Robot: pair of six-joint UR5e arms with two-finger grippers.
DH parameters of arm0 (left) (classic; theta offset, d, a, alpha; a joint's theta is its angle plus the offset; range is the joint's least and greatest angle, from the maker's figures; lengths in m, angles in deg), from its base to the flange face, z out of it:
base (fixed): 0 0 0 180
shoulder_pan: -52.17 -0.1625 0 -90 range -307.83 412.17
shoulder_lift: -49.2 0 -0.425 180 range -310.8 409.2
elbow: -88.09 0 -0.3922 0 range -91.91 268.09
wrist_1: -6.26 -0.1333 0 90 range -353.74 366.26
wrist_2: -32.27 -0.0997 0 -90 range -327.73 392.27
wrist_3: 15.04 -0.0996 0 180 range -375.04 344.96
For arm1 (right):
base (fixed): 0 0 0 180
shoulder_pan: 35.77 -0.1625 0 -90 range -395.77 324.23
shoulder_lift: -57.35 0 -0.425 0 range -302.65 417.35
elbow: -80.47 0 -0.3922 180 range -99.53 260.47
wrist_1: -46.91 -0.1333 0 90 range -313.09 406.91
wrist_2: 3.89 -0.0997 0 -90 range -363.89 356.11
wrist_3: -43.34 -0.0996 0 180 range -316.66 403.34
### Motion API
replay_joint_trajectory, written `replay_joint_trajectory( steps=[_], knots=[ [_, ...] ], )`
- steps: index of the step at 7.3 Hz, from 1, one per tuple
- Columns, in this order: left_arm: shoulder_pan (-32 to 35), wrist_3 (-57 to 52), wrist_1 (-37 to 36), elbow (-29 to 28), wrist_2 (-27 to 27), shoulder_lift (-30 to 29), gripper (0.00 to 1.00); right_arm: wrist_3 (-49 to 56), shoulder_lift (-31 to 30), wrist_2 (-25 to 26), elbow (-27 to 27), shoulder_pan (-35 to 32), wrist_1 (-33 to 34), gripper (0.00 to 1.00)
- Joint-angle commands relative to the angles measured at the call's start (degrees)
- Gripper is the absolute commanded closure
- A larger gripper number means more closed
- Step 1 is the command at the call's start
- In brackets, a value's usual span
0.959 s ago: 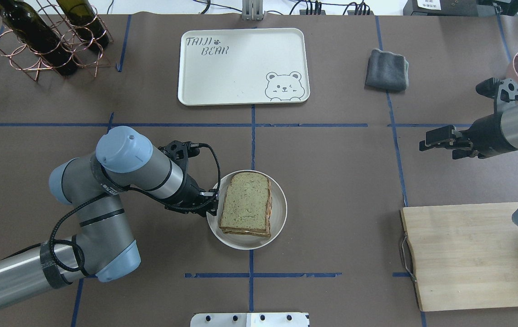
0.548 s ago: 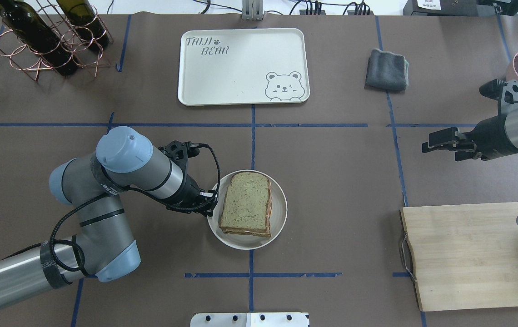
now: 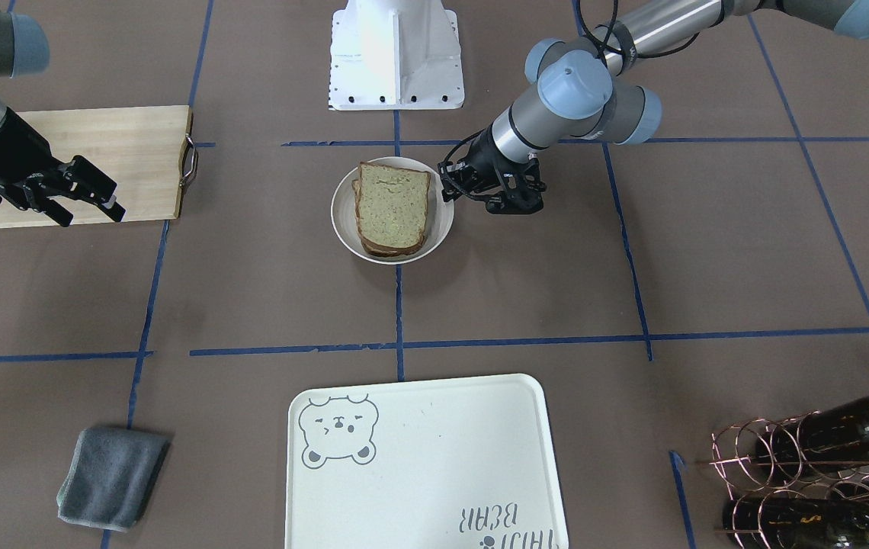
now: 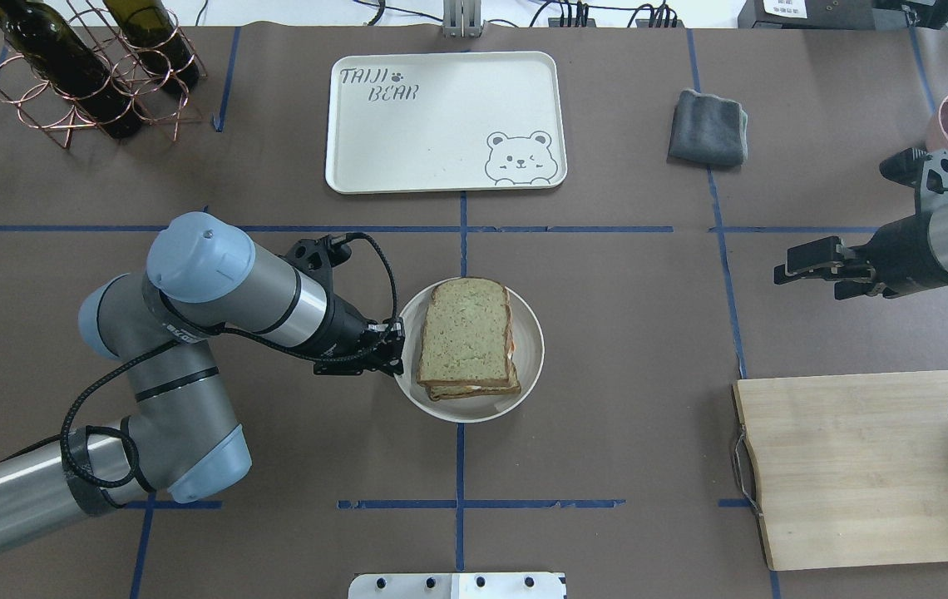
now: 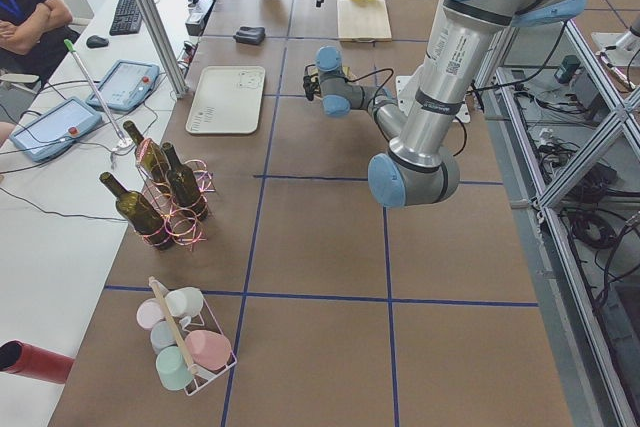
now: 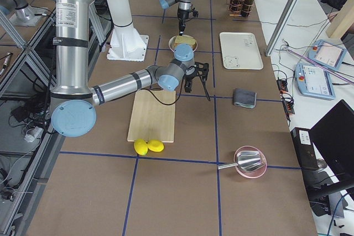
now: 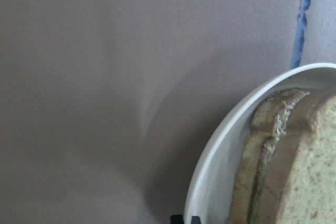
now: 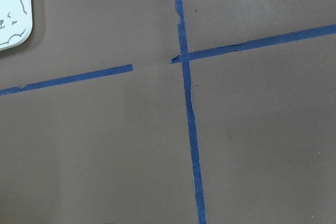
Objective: Make sandwich and place on tray
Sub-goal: 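Carry the plate with the left gripper onto the bear tray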
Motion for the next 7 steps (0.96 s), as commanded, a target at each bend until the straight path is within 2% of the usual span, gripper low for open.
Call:
replay_joint_trajectory(
  steps=[1,2,3,4,6,7],
  knots=[
    [3.1,12.1,3.4,-0.2,0.0,-0.2,1.0,0.0,-0.1,0.0,0.0,0.0,0.0,0.0],
    [5.0,16.1,3.4,-1.1,-0.1,-1.8,1.0,0.0,-0.1,0.0,0.0,0.0,0.0,0.0],
    [5.7,21.4,3.4,-4.5,-1.6,-4.4,1.0,0.0,-0.1,0.0,0.0,-0.1,0.0,0.0],
    [5.8,28.1,3.2,-8.9,-8.3,-8.6,1.0,0.0,-0.4,0.0,0.0,0.0,0.0,0.0],
    [7.8,33.4,3.3,-17.0,-11.9,-14.2,1.0,0.0,-0.4,0.0,0.0,-0.1,-0.2,0.0],
    [8.2,37.3,4.5,-21.5,-16.0,-16.6,1.0,0.0,-0.4,0.0,0.0,-0.1,-0.2,0.0]
  ],
)
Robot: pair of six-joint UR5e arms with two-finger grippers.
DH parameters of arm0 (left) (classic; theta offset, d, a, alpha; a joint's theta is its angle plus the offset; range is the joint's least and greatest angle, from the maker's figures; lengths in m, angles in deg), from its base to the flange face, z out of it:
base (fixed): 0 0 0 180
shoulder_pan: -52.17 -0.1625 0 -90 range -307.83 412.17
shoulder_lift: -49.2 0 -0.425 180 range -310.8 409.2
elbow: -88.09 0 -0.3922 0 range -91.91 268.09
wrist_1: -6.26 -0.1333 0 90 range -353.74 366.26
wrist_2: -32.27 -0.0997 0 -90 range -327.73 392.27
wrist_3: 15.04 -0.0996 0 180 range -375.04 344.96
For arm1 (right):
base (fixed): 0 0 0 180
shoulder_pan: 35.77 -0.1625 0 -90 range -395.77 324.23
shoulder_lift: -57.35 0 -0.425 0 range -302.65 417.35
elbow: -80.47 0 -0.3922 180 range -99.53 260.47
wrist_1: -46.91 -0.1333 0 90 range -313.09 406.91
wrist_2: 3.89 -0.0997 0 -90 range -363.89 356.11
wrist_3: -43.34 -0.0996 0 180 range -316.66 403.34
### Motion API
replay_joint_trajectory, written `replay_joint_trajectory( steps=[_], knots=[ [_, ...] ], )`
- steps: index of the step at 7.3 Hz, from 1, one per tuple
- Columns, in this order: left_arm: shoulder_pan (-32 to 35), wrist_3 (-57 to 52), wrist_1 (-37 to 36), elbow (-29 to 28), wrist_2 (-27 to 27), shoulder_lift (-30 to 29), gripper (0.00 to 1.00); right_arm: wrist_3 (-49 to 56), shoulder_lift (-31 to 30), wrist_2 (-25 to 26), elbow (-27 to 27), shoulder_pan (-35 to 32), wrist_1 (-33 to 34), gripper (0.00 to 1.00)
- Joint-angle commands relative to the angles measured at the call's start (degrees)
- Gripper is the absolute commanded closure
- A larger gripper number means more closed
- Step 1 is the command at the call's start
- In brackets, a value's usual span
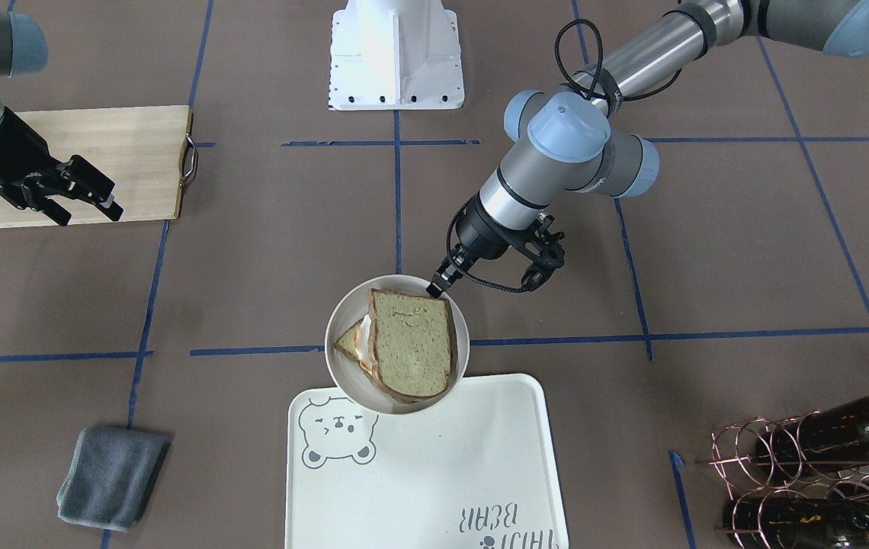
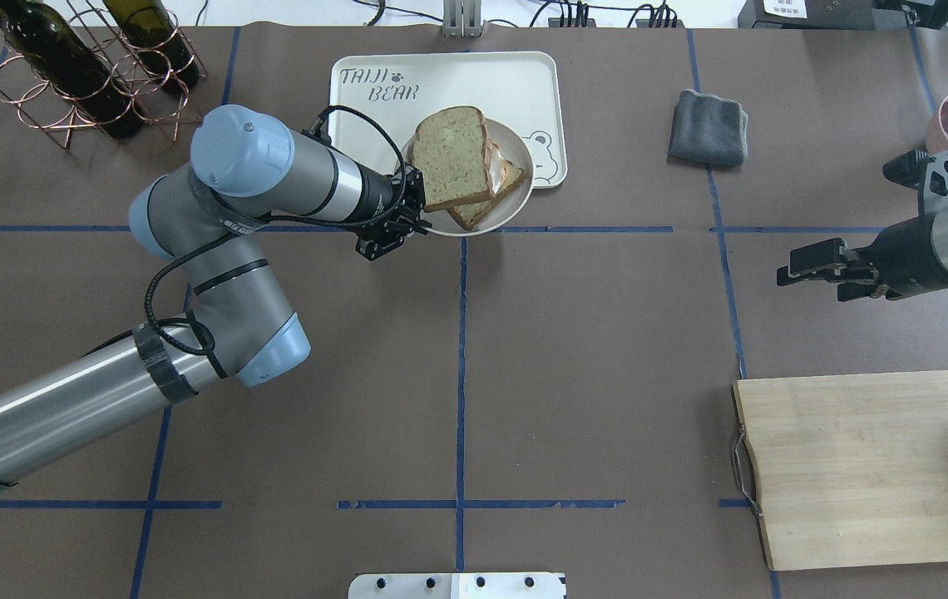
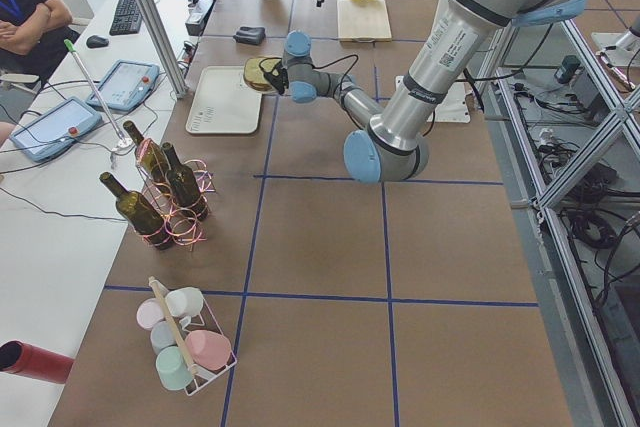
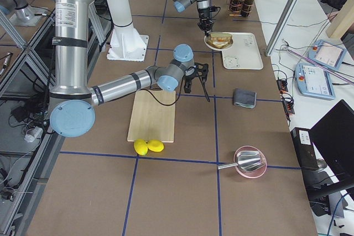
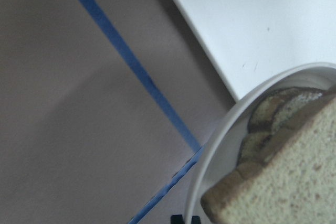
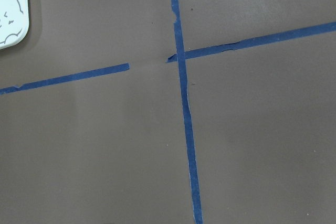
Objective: Make sandwich and place on tray
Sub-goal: 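Carry the plate with the left gripper onto the bear tray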
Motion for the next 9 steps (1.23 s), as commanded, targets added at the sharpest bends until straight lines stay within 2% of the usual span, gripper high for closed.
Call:
replay_joint_trajectory(
  steps=[1,7,9],
  knots=[
    [0.8,6.7,5.8,-11.9,-6.1,-5.3,1.0,0.0,0.0,0.0,0.0,0.0,0.0,0.0],
    [1.4,6.3,13.1,-25.3,-7.1,-10.7,1.0,0.0,-0.7,0.0,0.0,0.1,-0.2,0.0],
    [1.6,5.8,13.1,-25.8,-7.1,-10.9,1.0,0.0,-0.8,0.1,0.0,0.1,-0.2,0.0]
  ],
)
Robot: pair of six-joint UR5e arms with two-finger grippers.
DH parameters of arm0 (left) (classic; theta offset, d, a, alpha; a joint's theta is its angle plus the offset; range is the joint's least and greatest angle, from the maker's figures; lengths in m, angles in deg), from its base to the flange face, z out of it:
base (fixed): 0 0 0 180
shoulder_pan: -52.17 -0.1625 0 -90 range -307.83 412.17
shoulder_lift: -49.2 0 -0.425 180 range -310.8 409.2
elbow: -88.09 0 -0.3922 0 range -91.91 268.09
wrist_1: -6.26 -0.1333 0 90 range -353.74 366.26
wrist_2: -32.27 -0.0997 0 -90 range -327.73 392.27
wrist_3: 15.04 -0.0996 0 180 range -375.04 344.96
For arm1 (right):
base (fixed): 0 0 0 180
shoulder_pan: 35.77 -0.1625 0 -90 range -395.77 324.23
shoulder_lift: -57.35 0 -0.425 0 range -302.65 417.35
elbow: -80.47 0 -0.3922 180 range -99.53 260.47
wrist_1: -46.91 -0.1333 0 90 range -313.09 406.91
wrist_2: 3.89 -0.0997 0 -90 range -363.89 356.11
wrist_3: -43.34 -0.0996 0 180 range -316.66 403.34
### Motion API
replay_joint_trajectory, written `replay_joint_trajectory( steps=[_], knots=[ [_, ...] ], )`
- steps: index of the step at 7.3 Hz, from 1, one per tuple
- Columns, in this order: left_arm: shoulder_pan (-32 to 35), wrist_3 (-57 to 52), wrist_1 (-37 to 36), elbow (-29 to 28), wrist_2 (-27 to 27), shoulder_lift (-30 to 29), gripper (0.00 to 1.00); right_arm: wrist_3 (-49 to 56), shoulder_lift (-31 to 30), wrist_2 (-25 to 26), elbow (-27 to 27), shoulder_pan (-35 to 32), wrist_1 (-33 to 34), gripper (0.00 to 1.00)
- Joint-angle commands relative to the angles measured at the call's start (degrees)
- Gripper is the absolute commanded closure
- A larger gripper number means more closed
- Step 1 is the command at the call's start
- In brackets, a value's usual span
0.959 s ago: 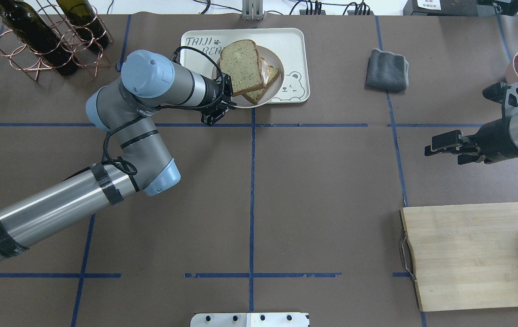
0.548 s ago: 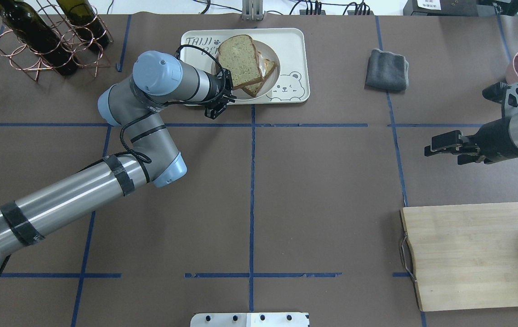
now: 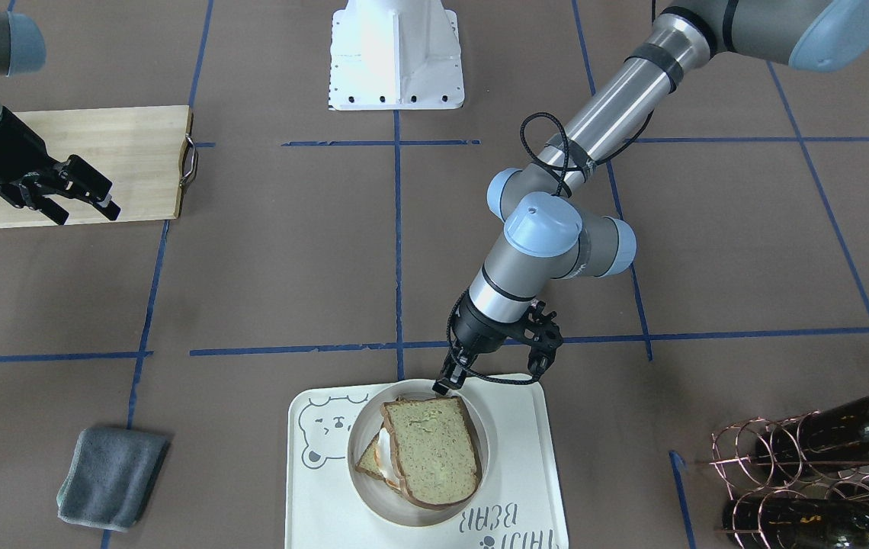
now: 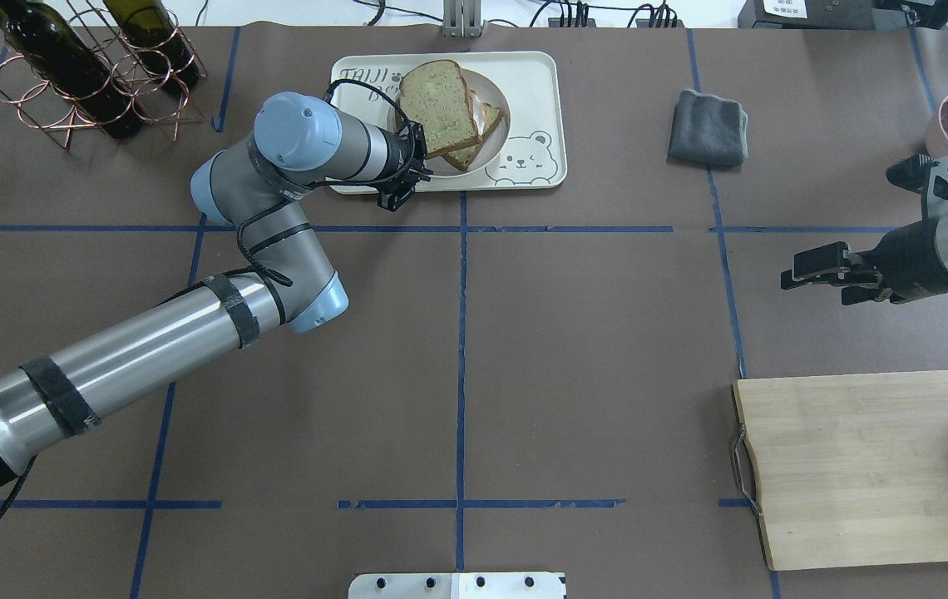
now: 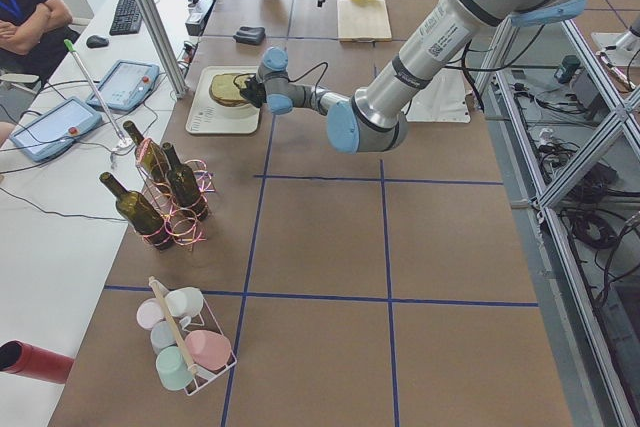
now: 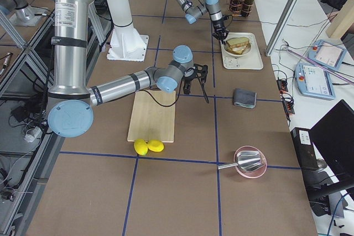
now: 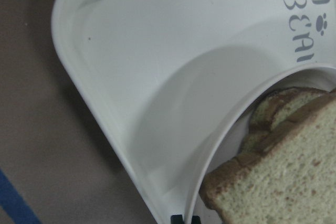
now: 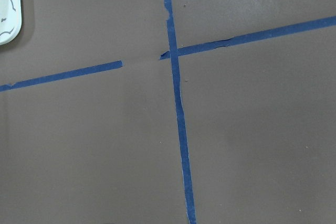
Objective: Make sandwich and place on tray
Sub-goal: 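Lower the plate onto the tray and open the left gripper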
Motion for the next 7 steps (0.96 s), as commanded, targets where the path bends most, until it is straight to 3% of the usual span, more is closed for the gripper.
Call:
replay_joint_trajectory(
  steps=[1,3,4,5,6,7],
  knots=[
    [0.2,-1.1,0.1,-0.6,0.0,-0.3,1.0,0.0,-0.1,0.0,0.1,0.0,0.0,0.0],
    [0.2,-3.5,-0.1,-0.5,0.0,-0.2,0.76,0.0,-0.2,0.0,0.1,-0.1,0.0,0.0],
    [0.1,-4.3,-0.3,-0.4,0.1,-0.1,0.7,0.0,-0.2,0.0,0.1,-0.1,0.0,0.0],
    [0.2,-6.0,-0.7,-0.1,0.2,0.0,0.47,0.0,-0.2,0.0,0.3,-0.1,0.0,0.0],
    [0.4,-6.4,-0.7,0.8,0.6,0.5,0.0,0.0,-0.2,-0.1,0.4,-0.1,0.0,0.0],
    [0.6,-7.6,-2.6,7.1,1.9,4.0,0.0,0.0,-0.2,-0.1,0.4,-0.1,0.0,0.0]
  ],
)
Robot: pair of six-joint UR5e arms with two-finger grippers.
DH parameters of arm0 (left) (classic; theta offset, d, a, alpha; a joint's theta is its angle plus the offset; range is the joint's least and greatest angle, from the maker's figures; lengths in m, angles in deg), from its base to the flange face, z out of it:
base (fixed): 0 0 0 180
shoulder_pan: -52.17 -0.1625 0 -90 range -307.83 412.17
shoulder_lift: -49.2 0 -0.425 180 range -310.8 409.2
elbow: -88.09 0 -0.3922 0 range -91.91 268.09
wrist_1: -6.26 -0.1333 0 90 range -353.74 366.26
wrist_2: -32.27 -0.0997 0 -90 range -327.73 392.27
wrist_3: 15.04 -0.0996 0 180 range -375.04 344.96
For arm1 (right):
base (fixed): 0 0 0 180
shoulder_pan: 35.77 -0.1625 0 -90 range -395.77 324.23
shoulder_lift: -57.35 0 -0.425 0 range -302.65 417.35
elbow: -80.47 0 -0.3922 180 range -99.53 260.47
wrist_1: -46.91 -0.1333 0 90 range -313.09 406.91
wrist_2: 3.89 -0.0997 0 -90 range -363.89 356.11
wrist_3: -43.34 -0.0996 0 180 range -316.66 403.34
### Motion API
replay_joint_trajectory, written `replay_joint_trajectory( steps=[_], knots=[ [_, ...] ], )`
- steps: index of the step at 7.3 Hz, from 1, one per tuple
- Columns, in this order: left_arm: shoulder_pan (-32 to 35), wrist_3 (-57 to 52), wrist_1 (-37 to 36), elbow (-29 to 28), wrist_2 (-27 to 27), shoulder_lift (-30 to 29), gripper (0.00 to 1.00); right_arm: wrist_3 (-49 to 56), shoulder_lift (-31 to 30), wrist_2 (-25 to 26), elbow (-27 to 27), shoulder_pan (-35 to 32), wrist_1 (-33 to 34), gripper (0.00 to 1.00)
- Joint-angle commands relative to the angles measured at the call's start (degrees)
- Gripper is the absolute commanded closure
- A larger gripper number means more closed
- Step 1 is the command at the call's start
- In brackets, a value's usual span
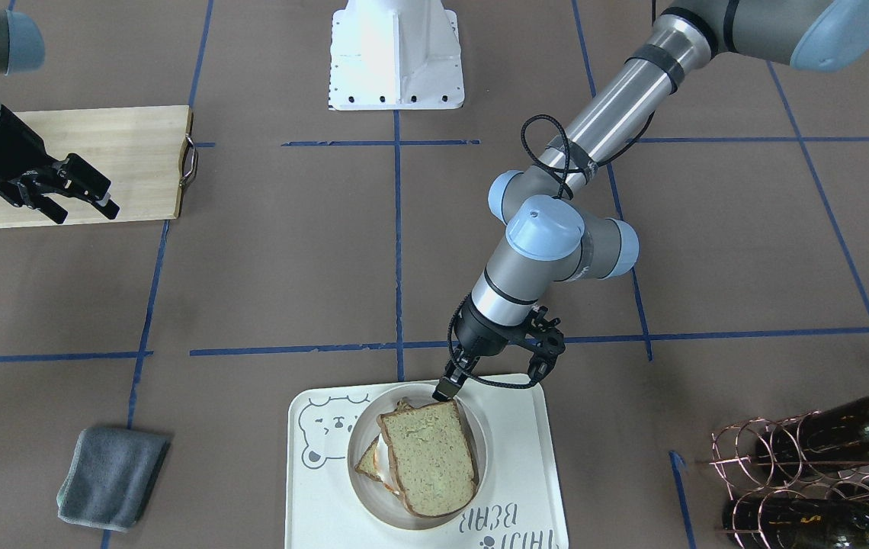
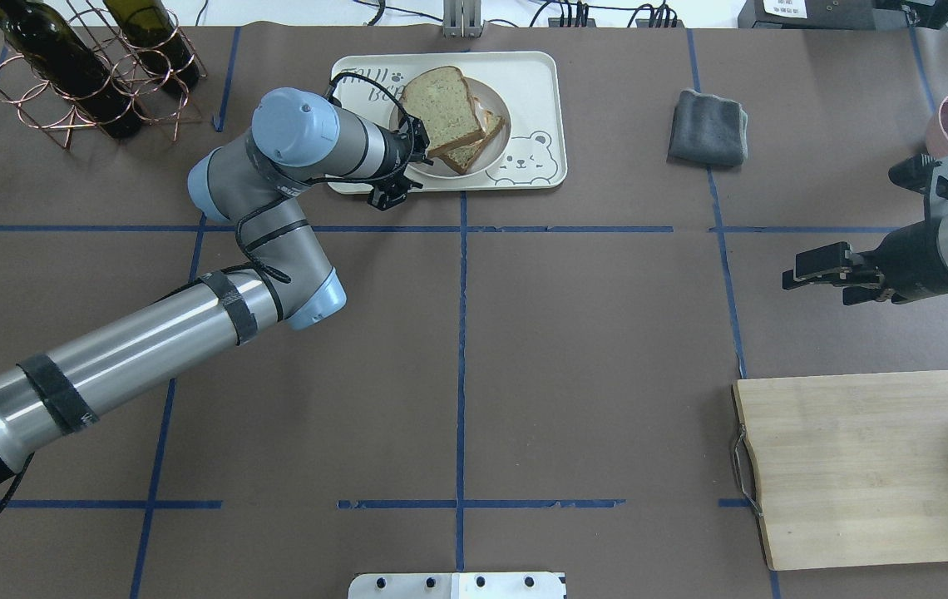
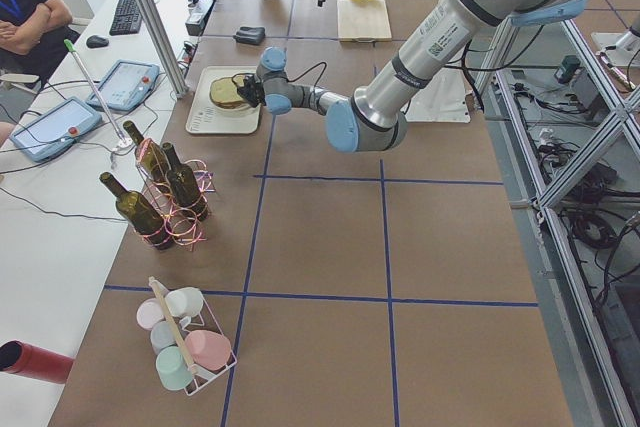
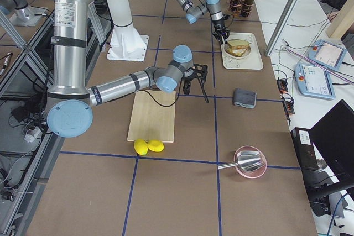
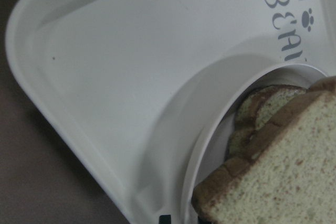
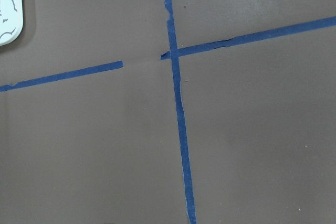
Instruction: Make sandwich and place on tray
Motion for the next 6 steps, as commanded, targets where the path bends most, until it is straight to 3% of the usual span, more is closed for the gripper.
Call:
replay_joint_trajectory(
  steps=[1,2,4,6],
  knots=[
    [0.3,-5.5,-7.9,16.7,3.1,9.4,0.0,-0.1,-0.1,0.1,0.1,-0.3,0.0,0.0],
    [0.1,-13.9,-12.5,28.9,4.8,17.1,0.0,0.0,-2.1,0.1,0.7,-2.2,0.1,0.0],
    [0.4,-36.5,-20.1,45.7,8.3,29.1,0.0,7.7,-5.8,-3.1,1.4,-7.2,0.7,0.0],
    [5.0,-58.3,-20.8,53.0,12.3,40.3,0.0,23.0,-9.0,-3.9,1.5,-13.2,7.3,0.0]
  ],
)
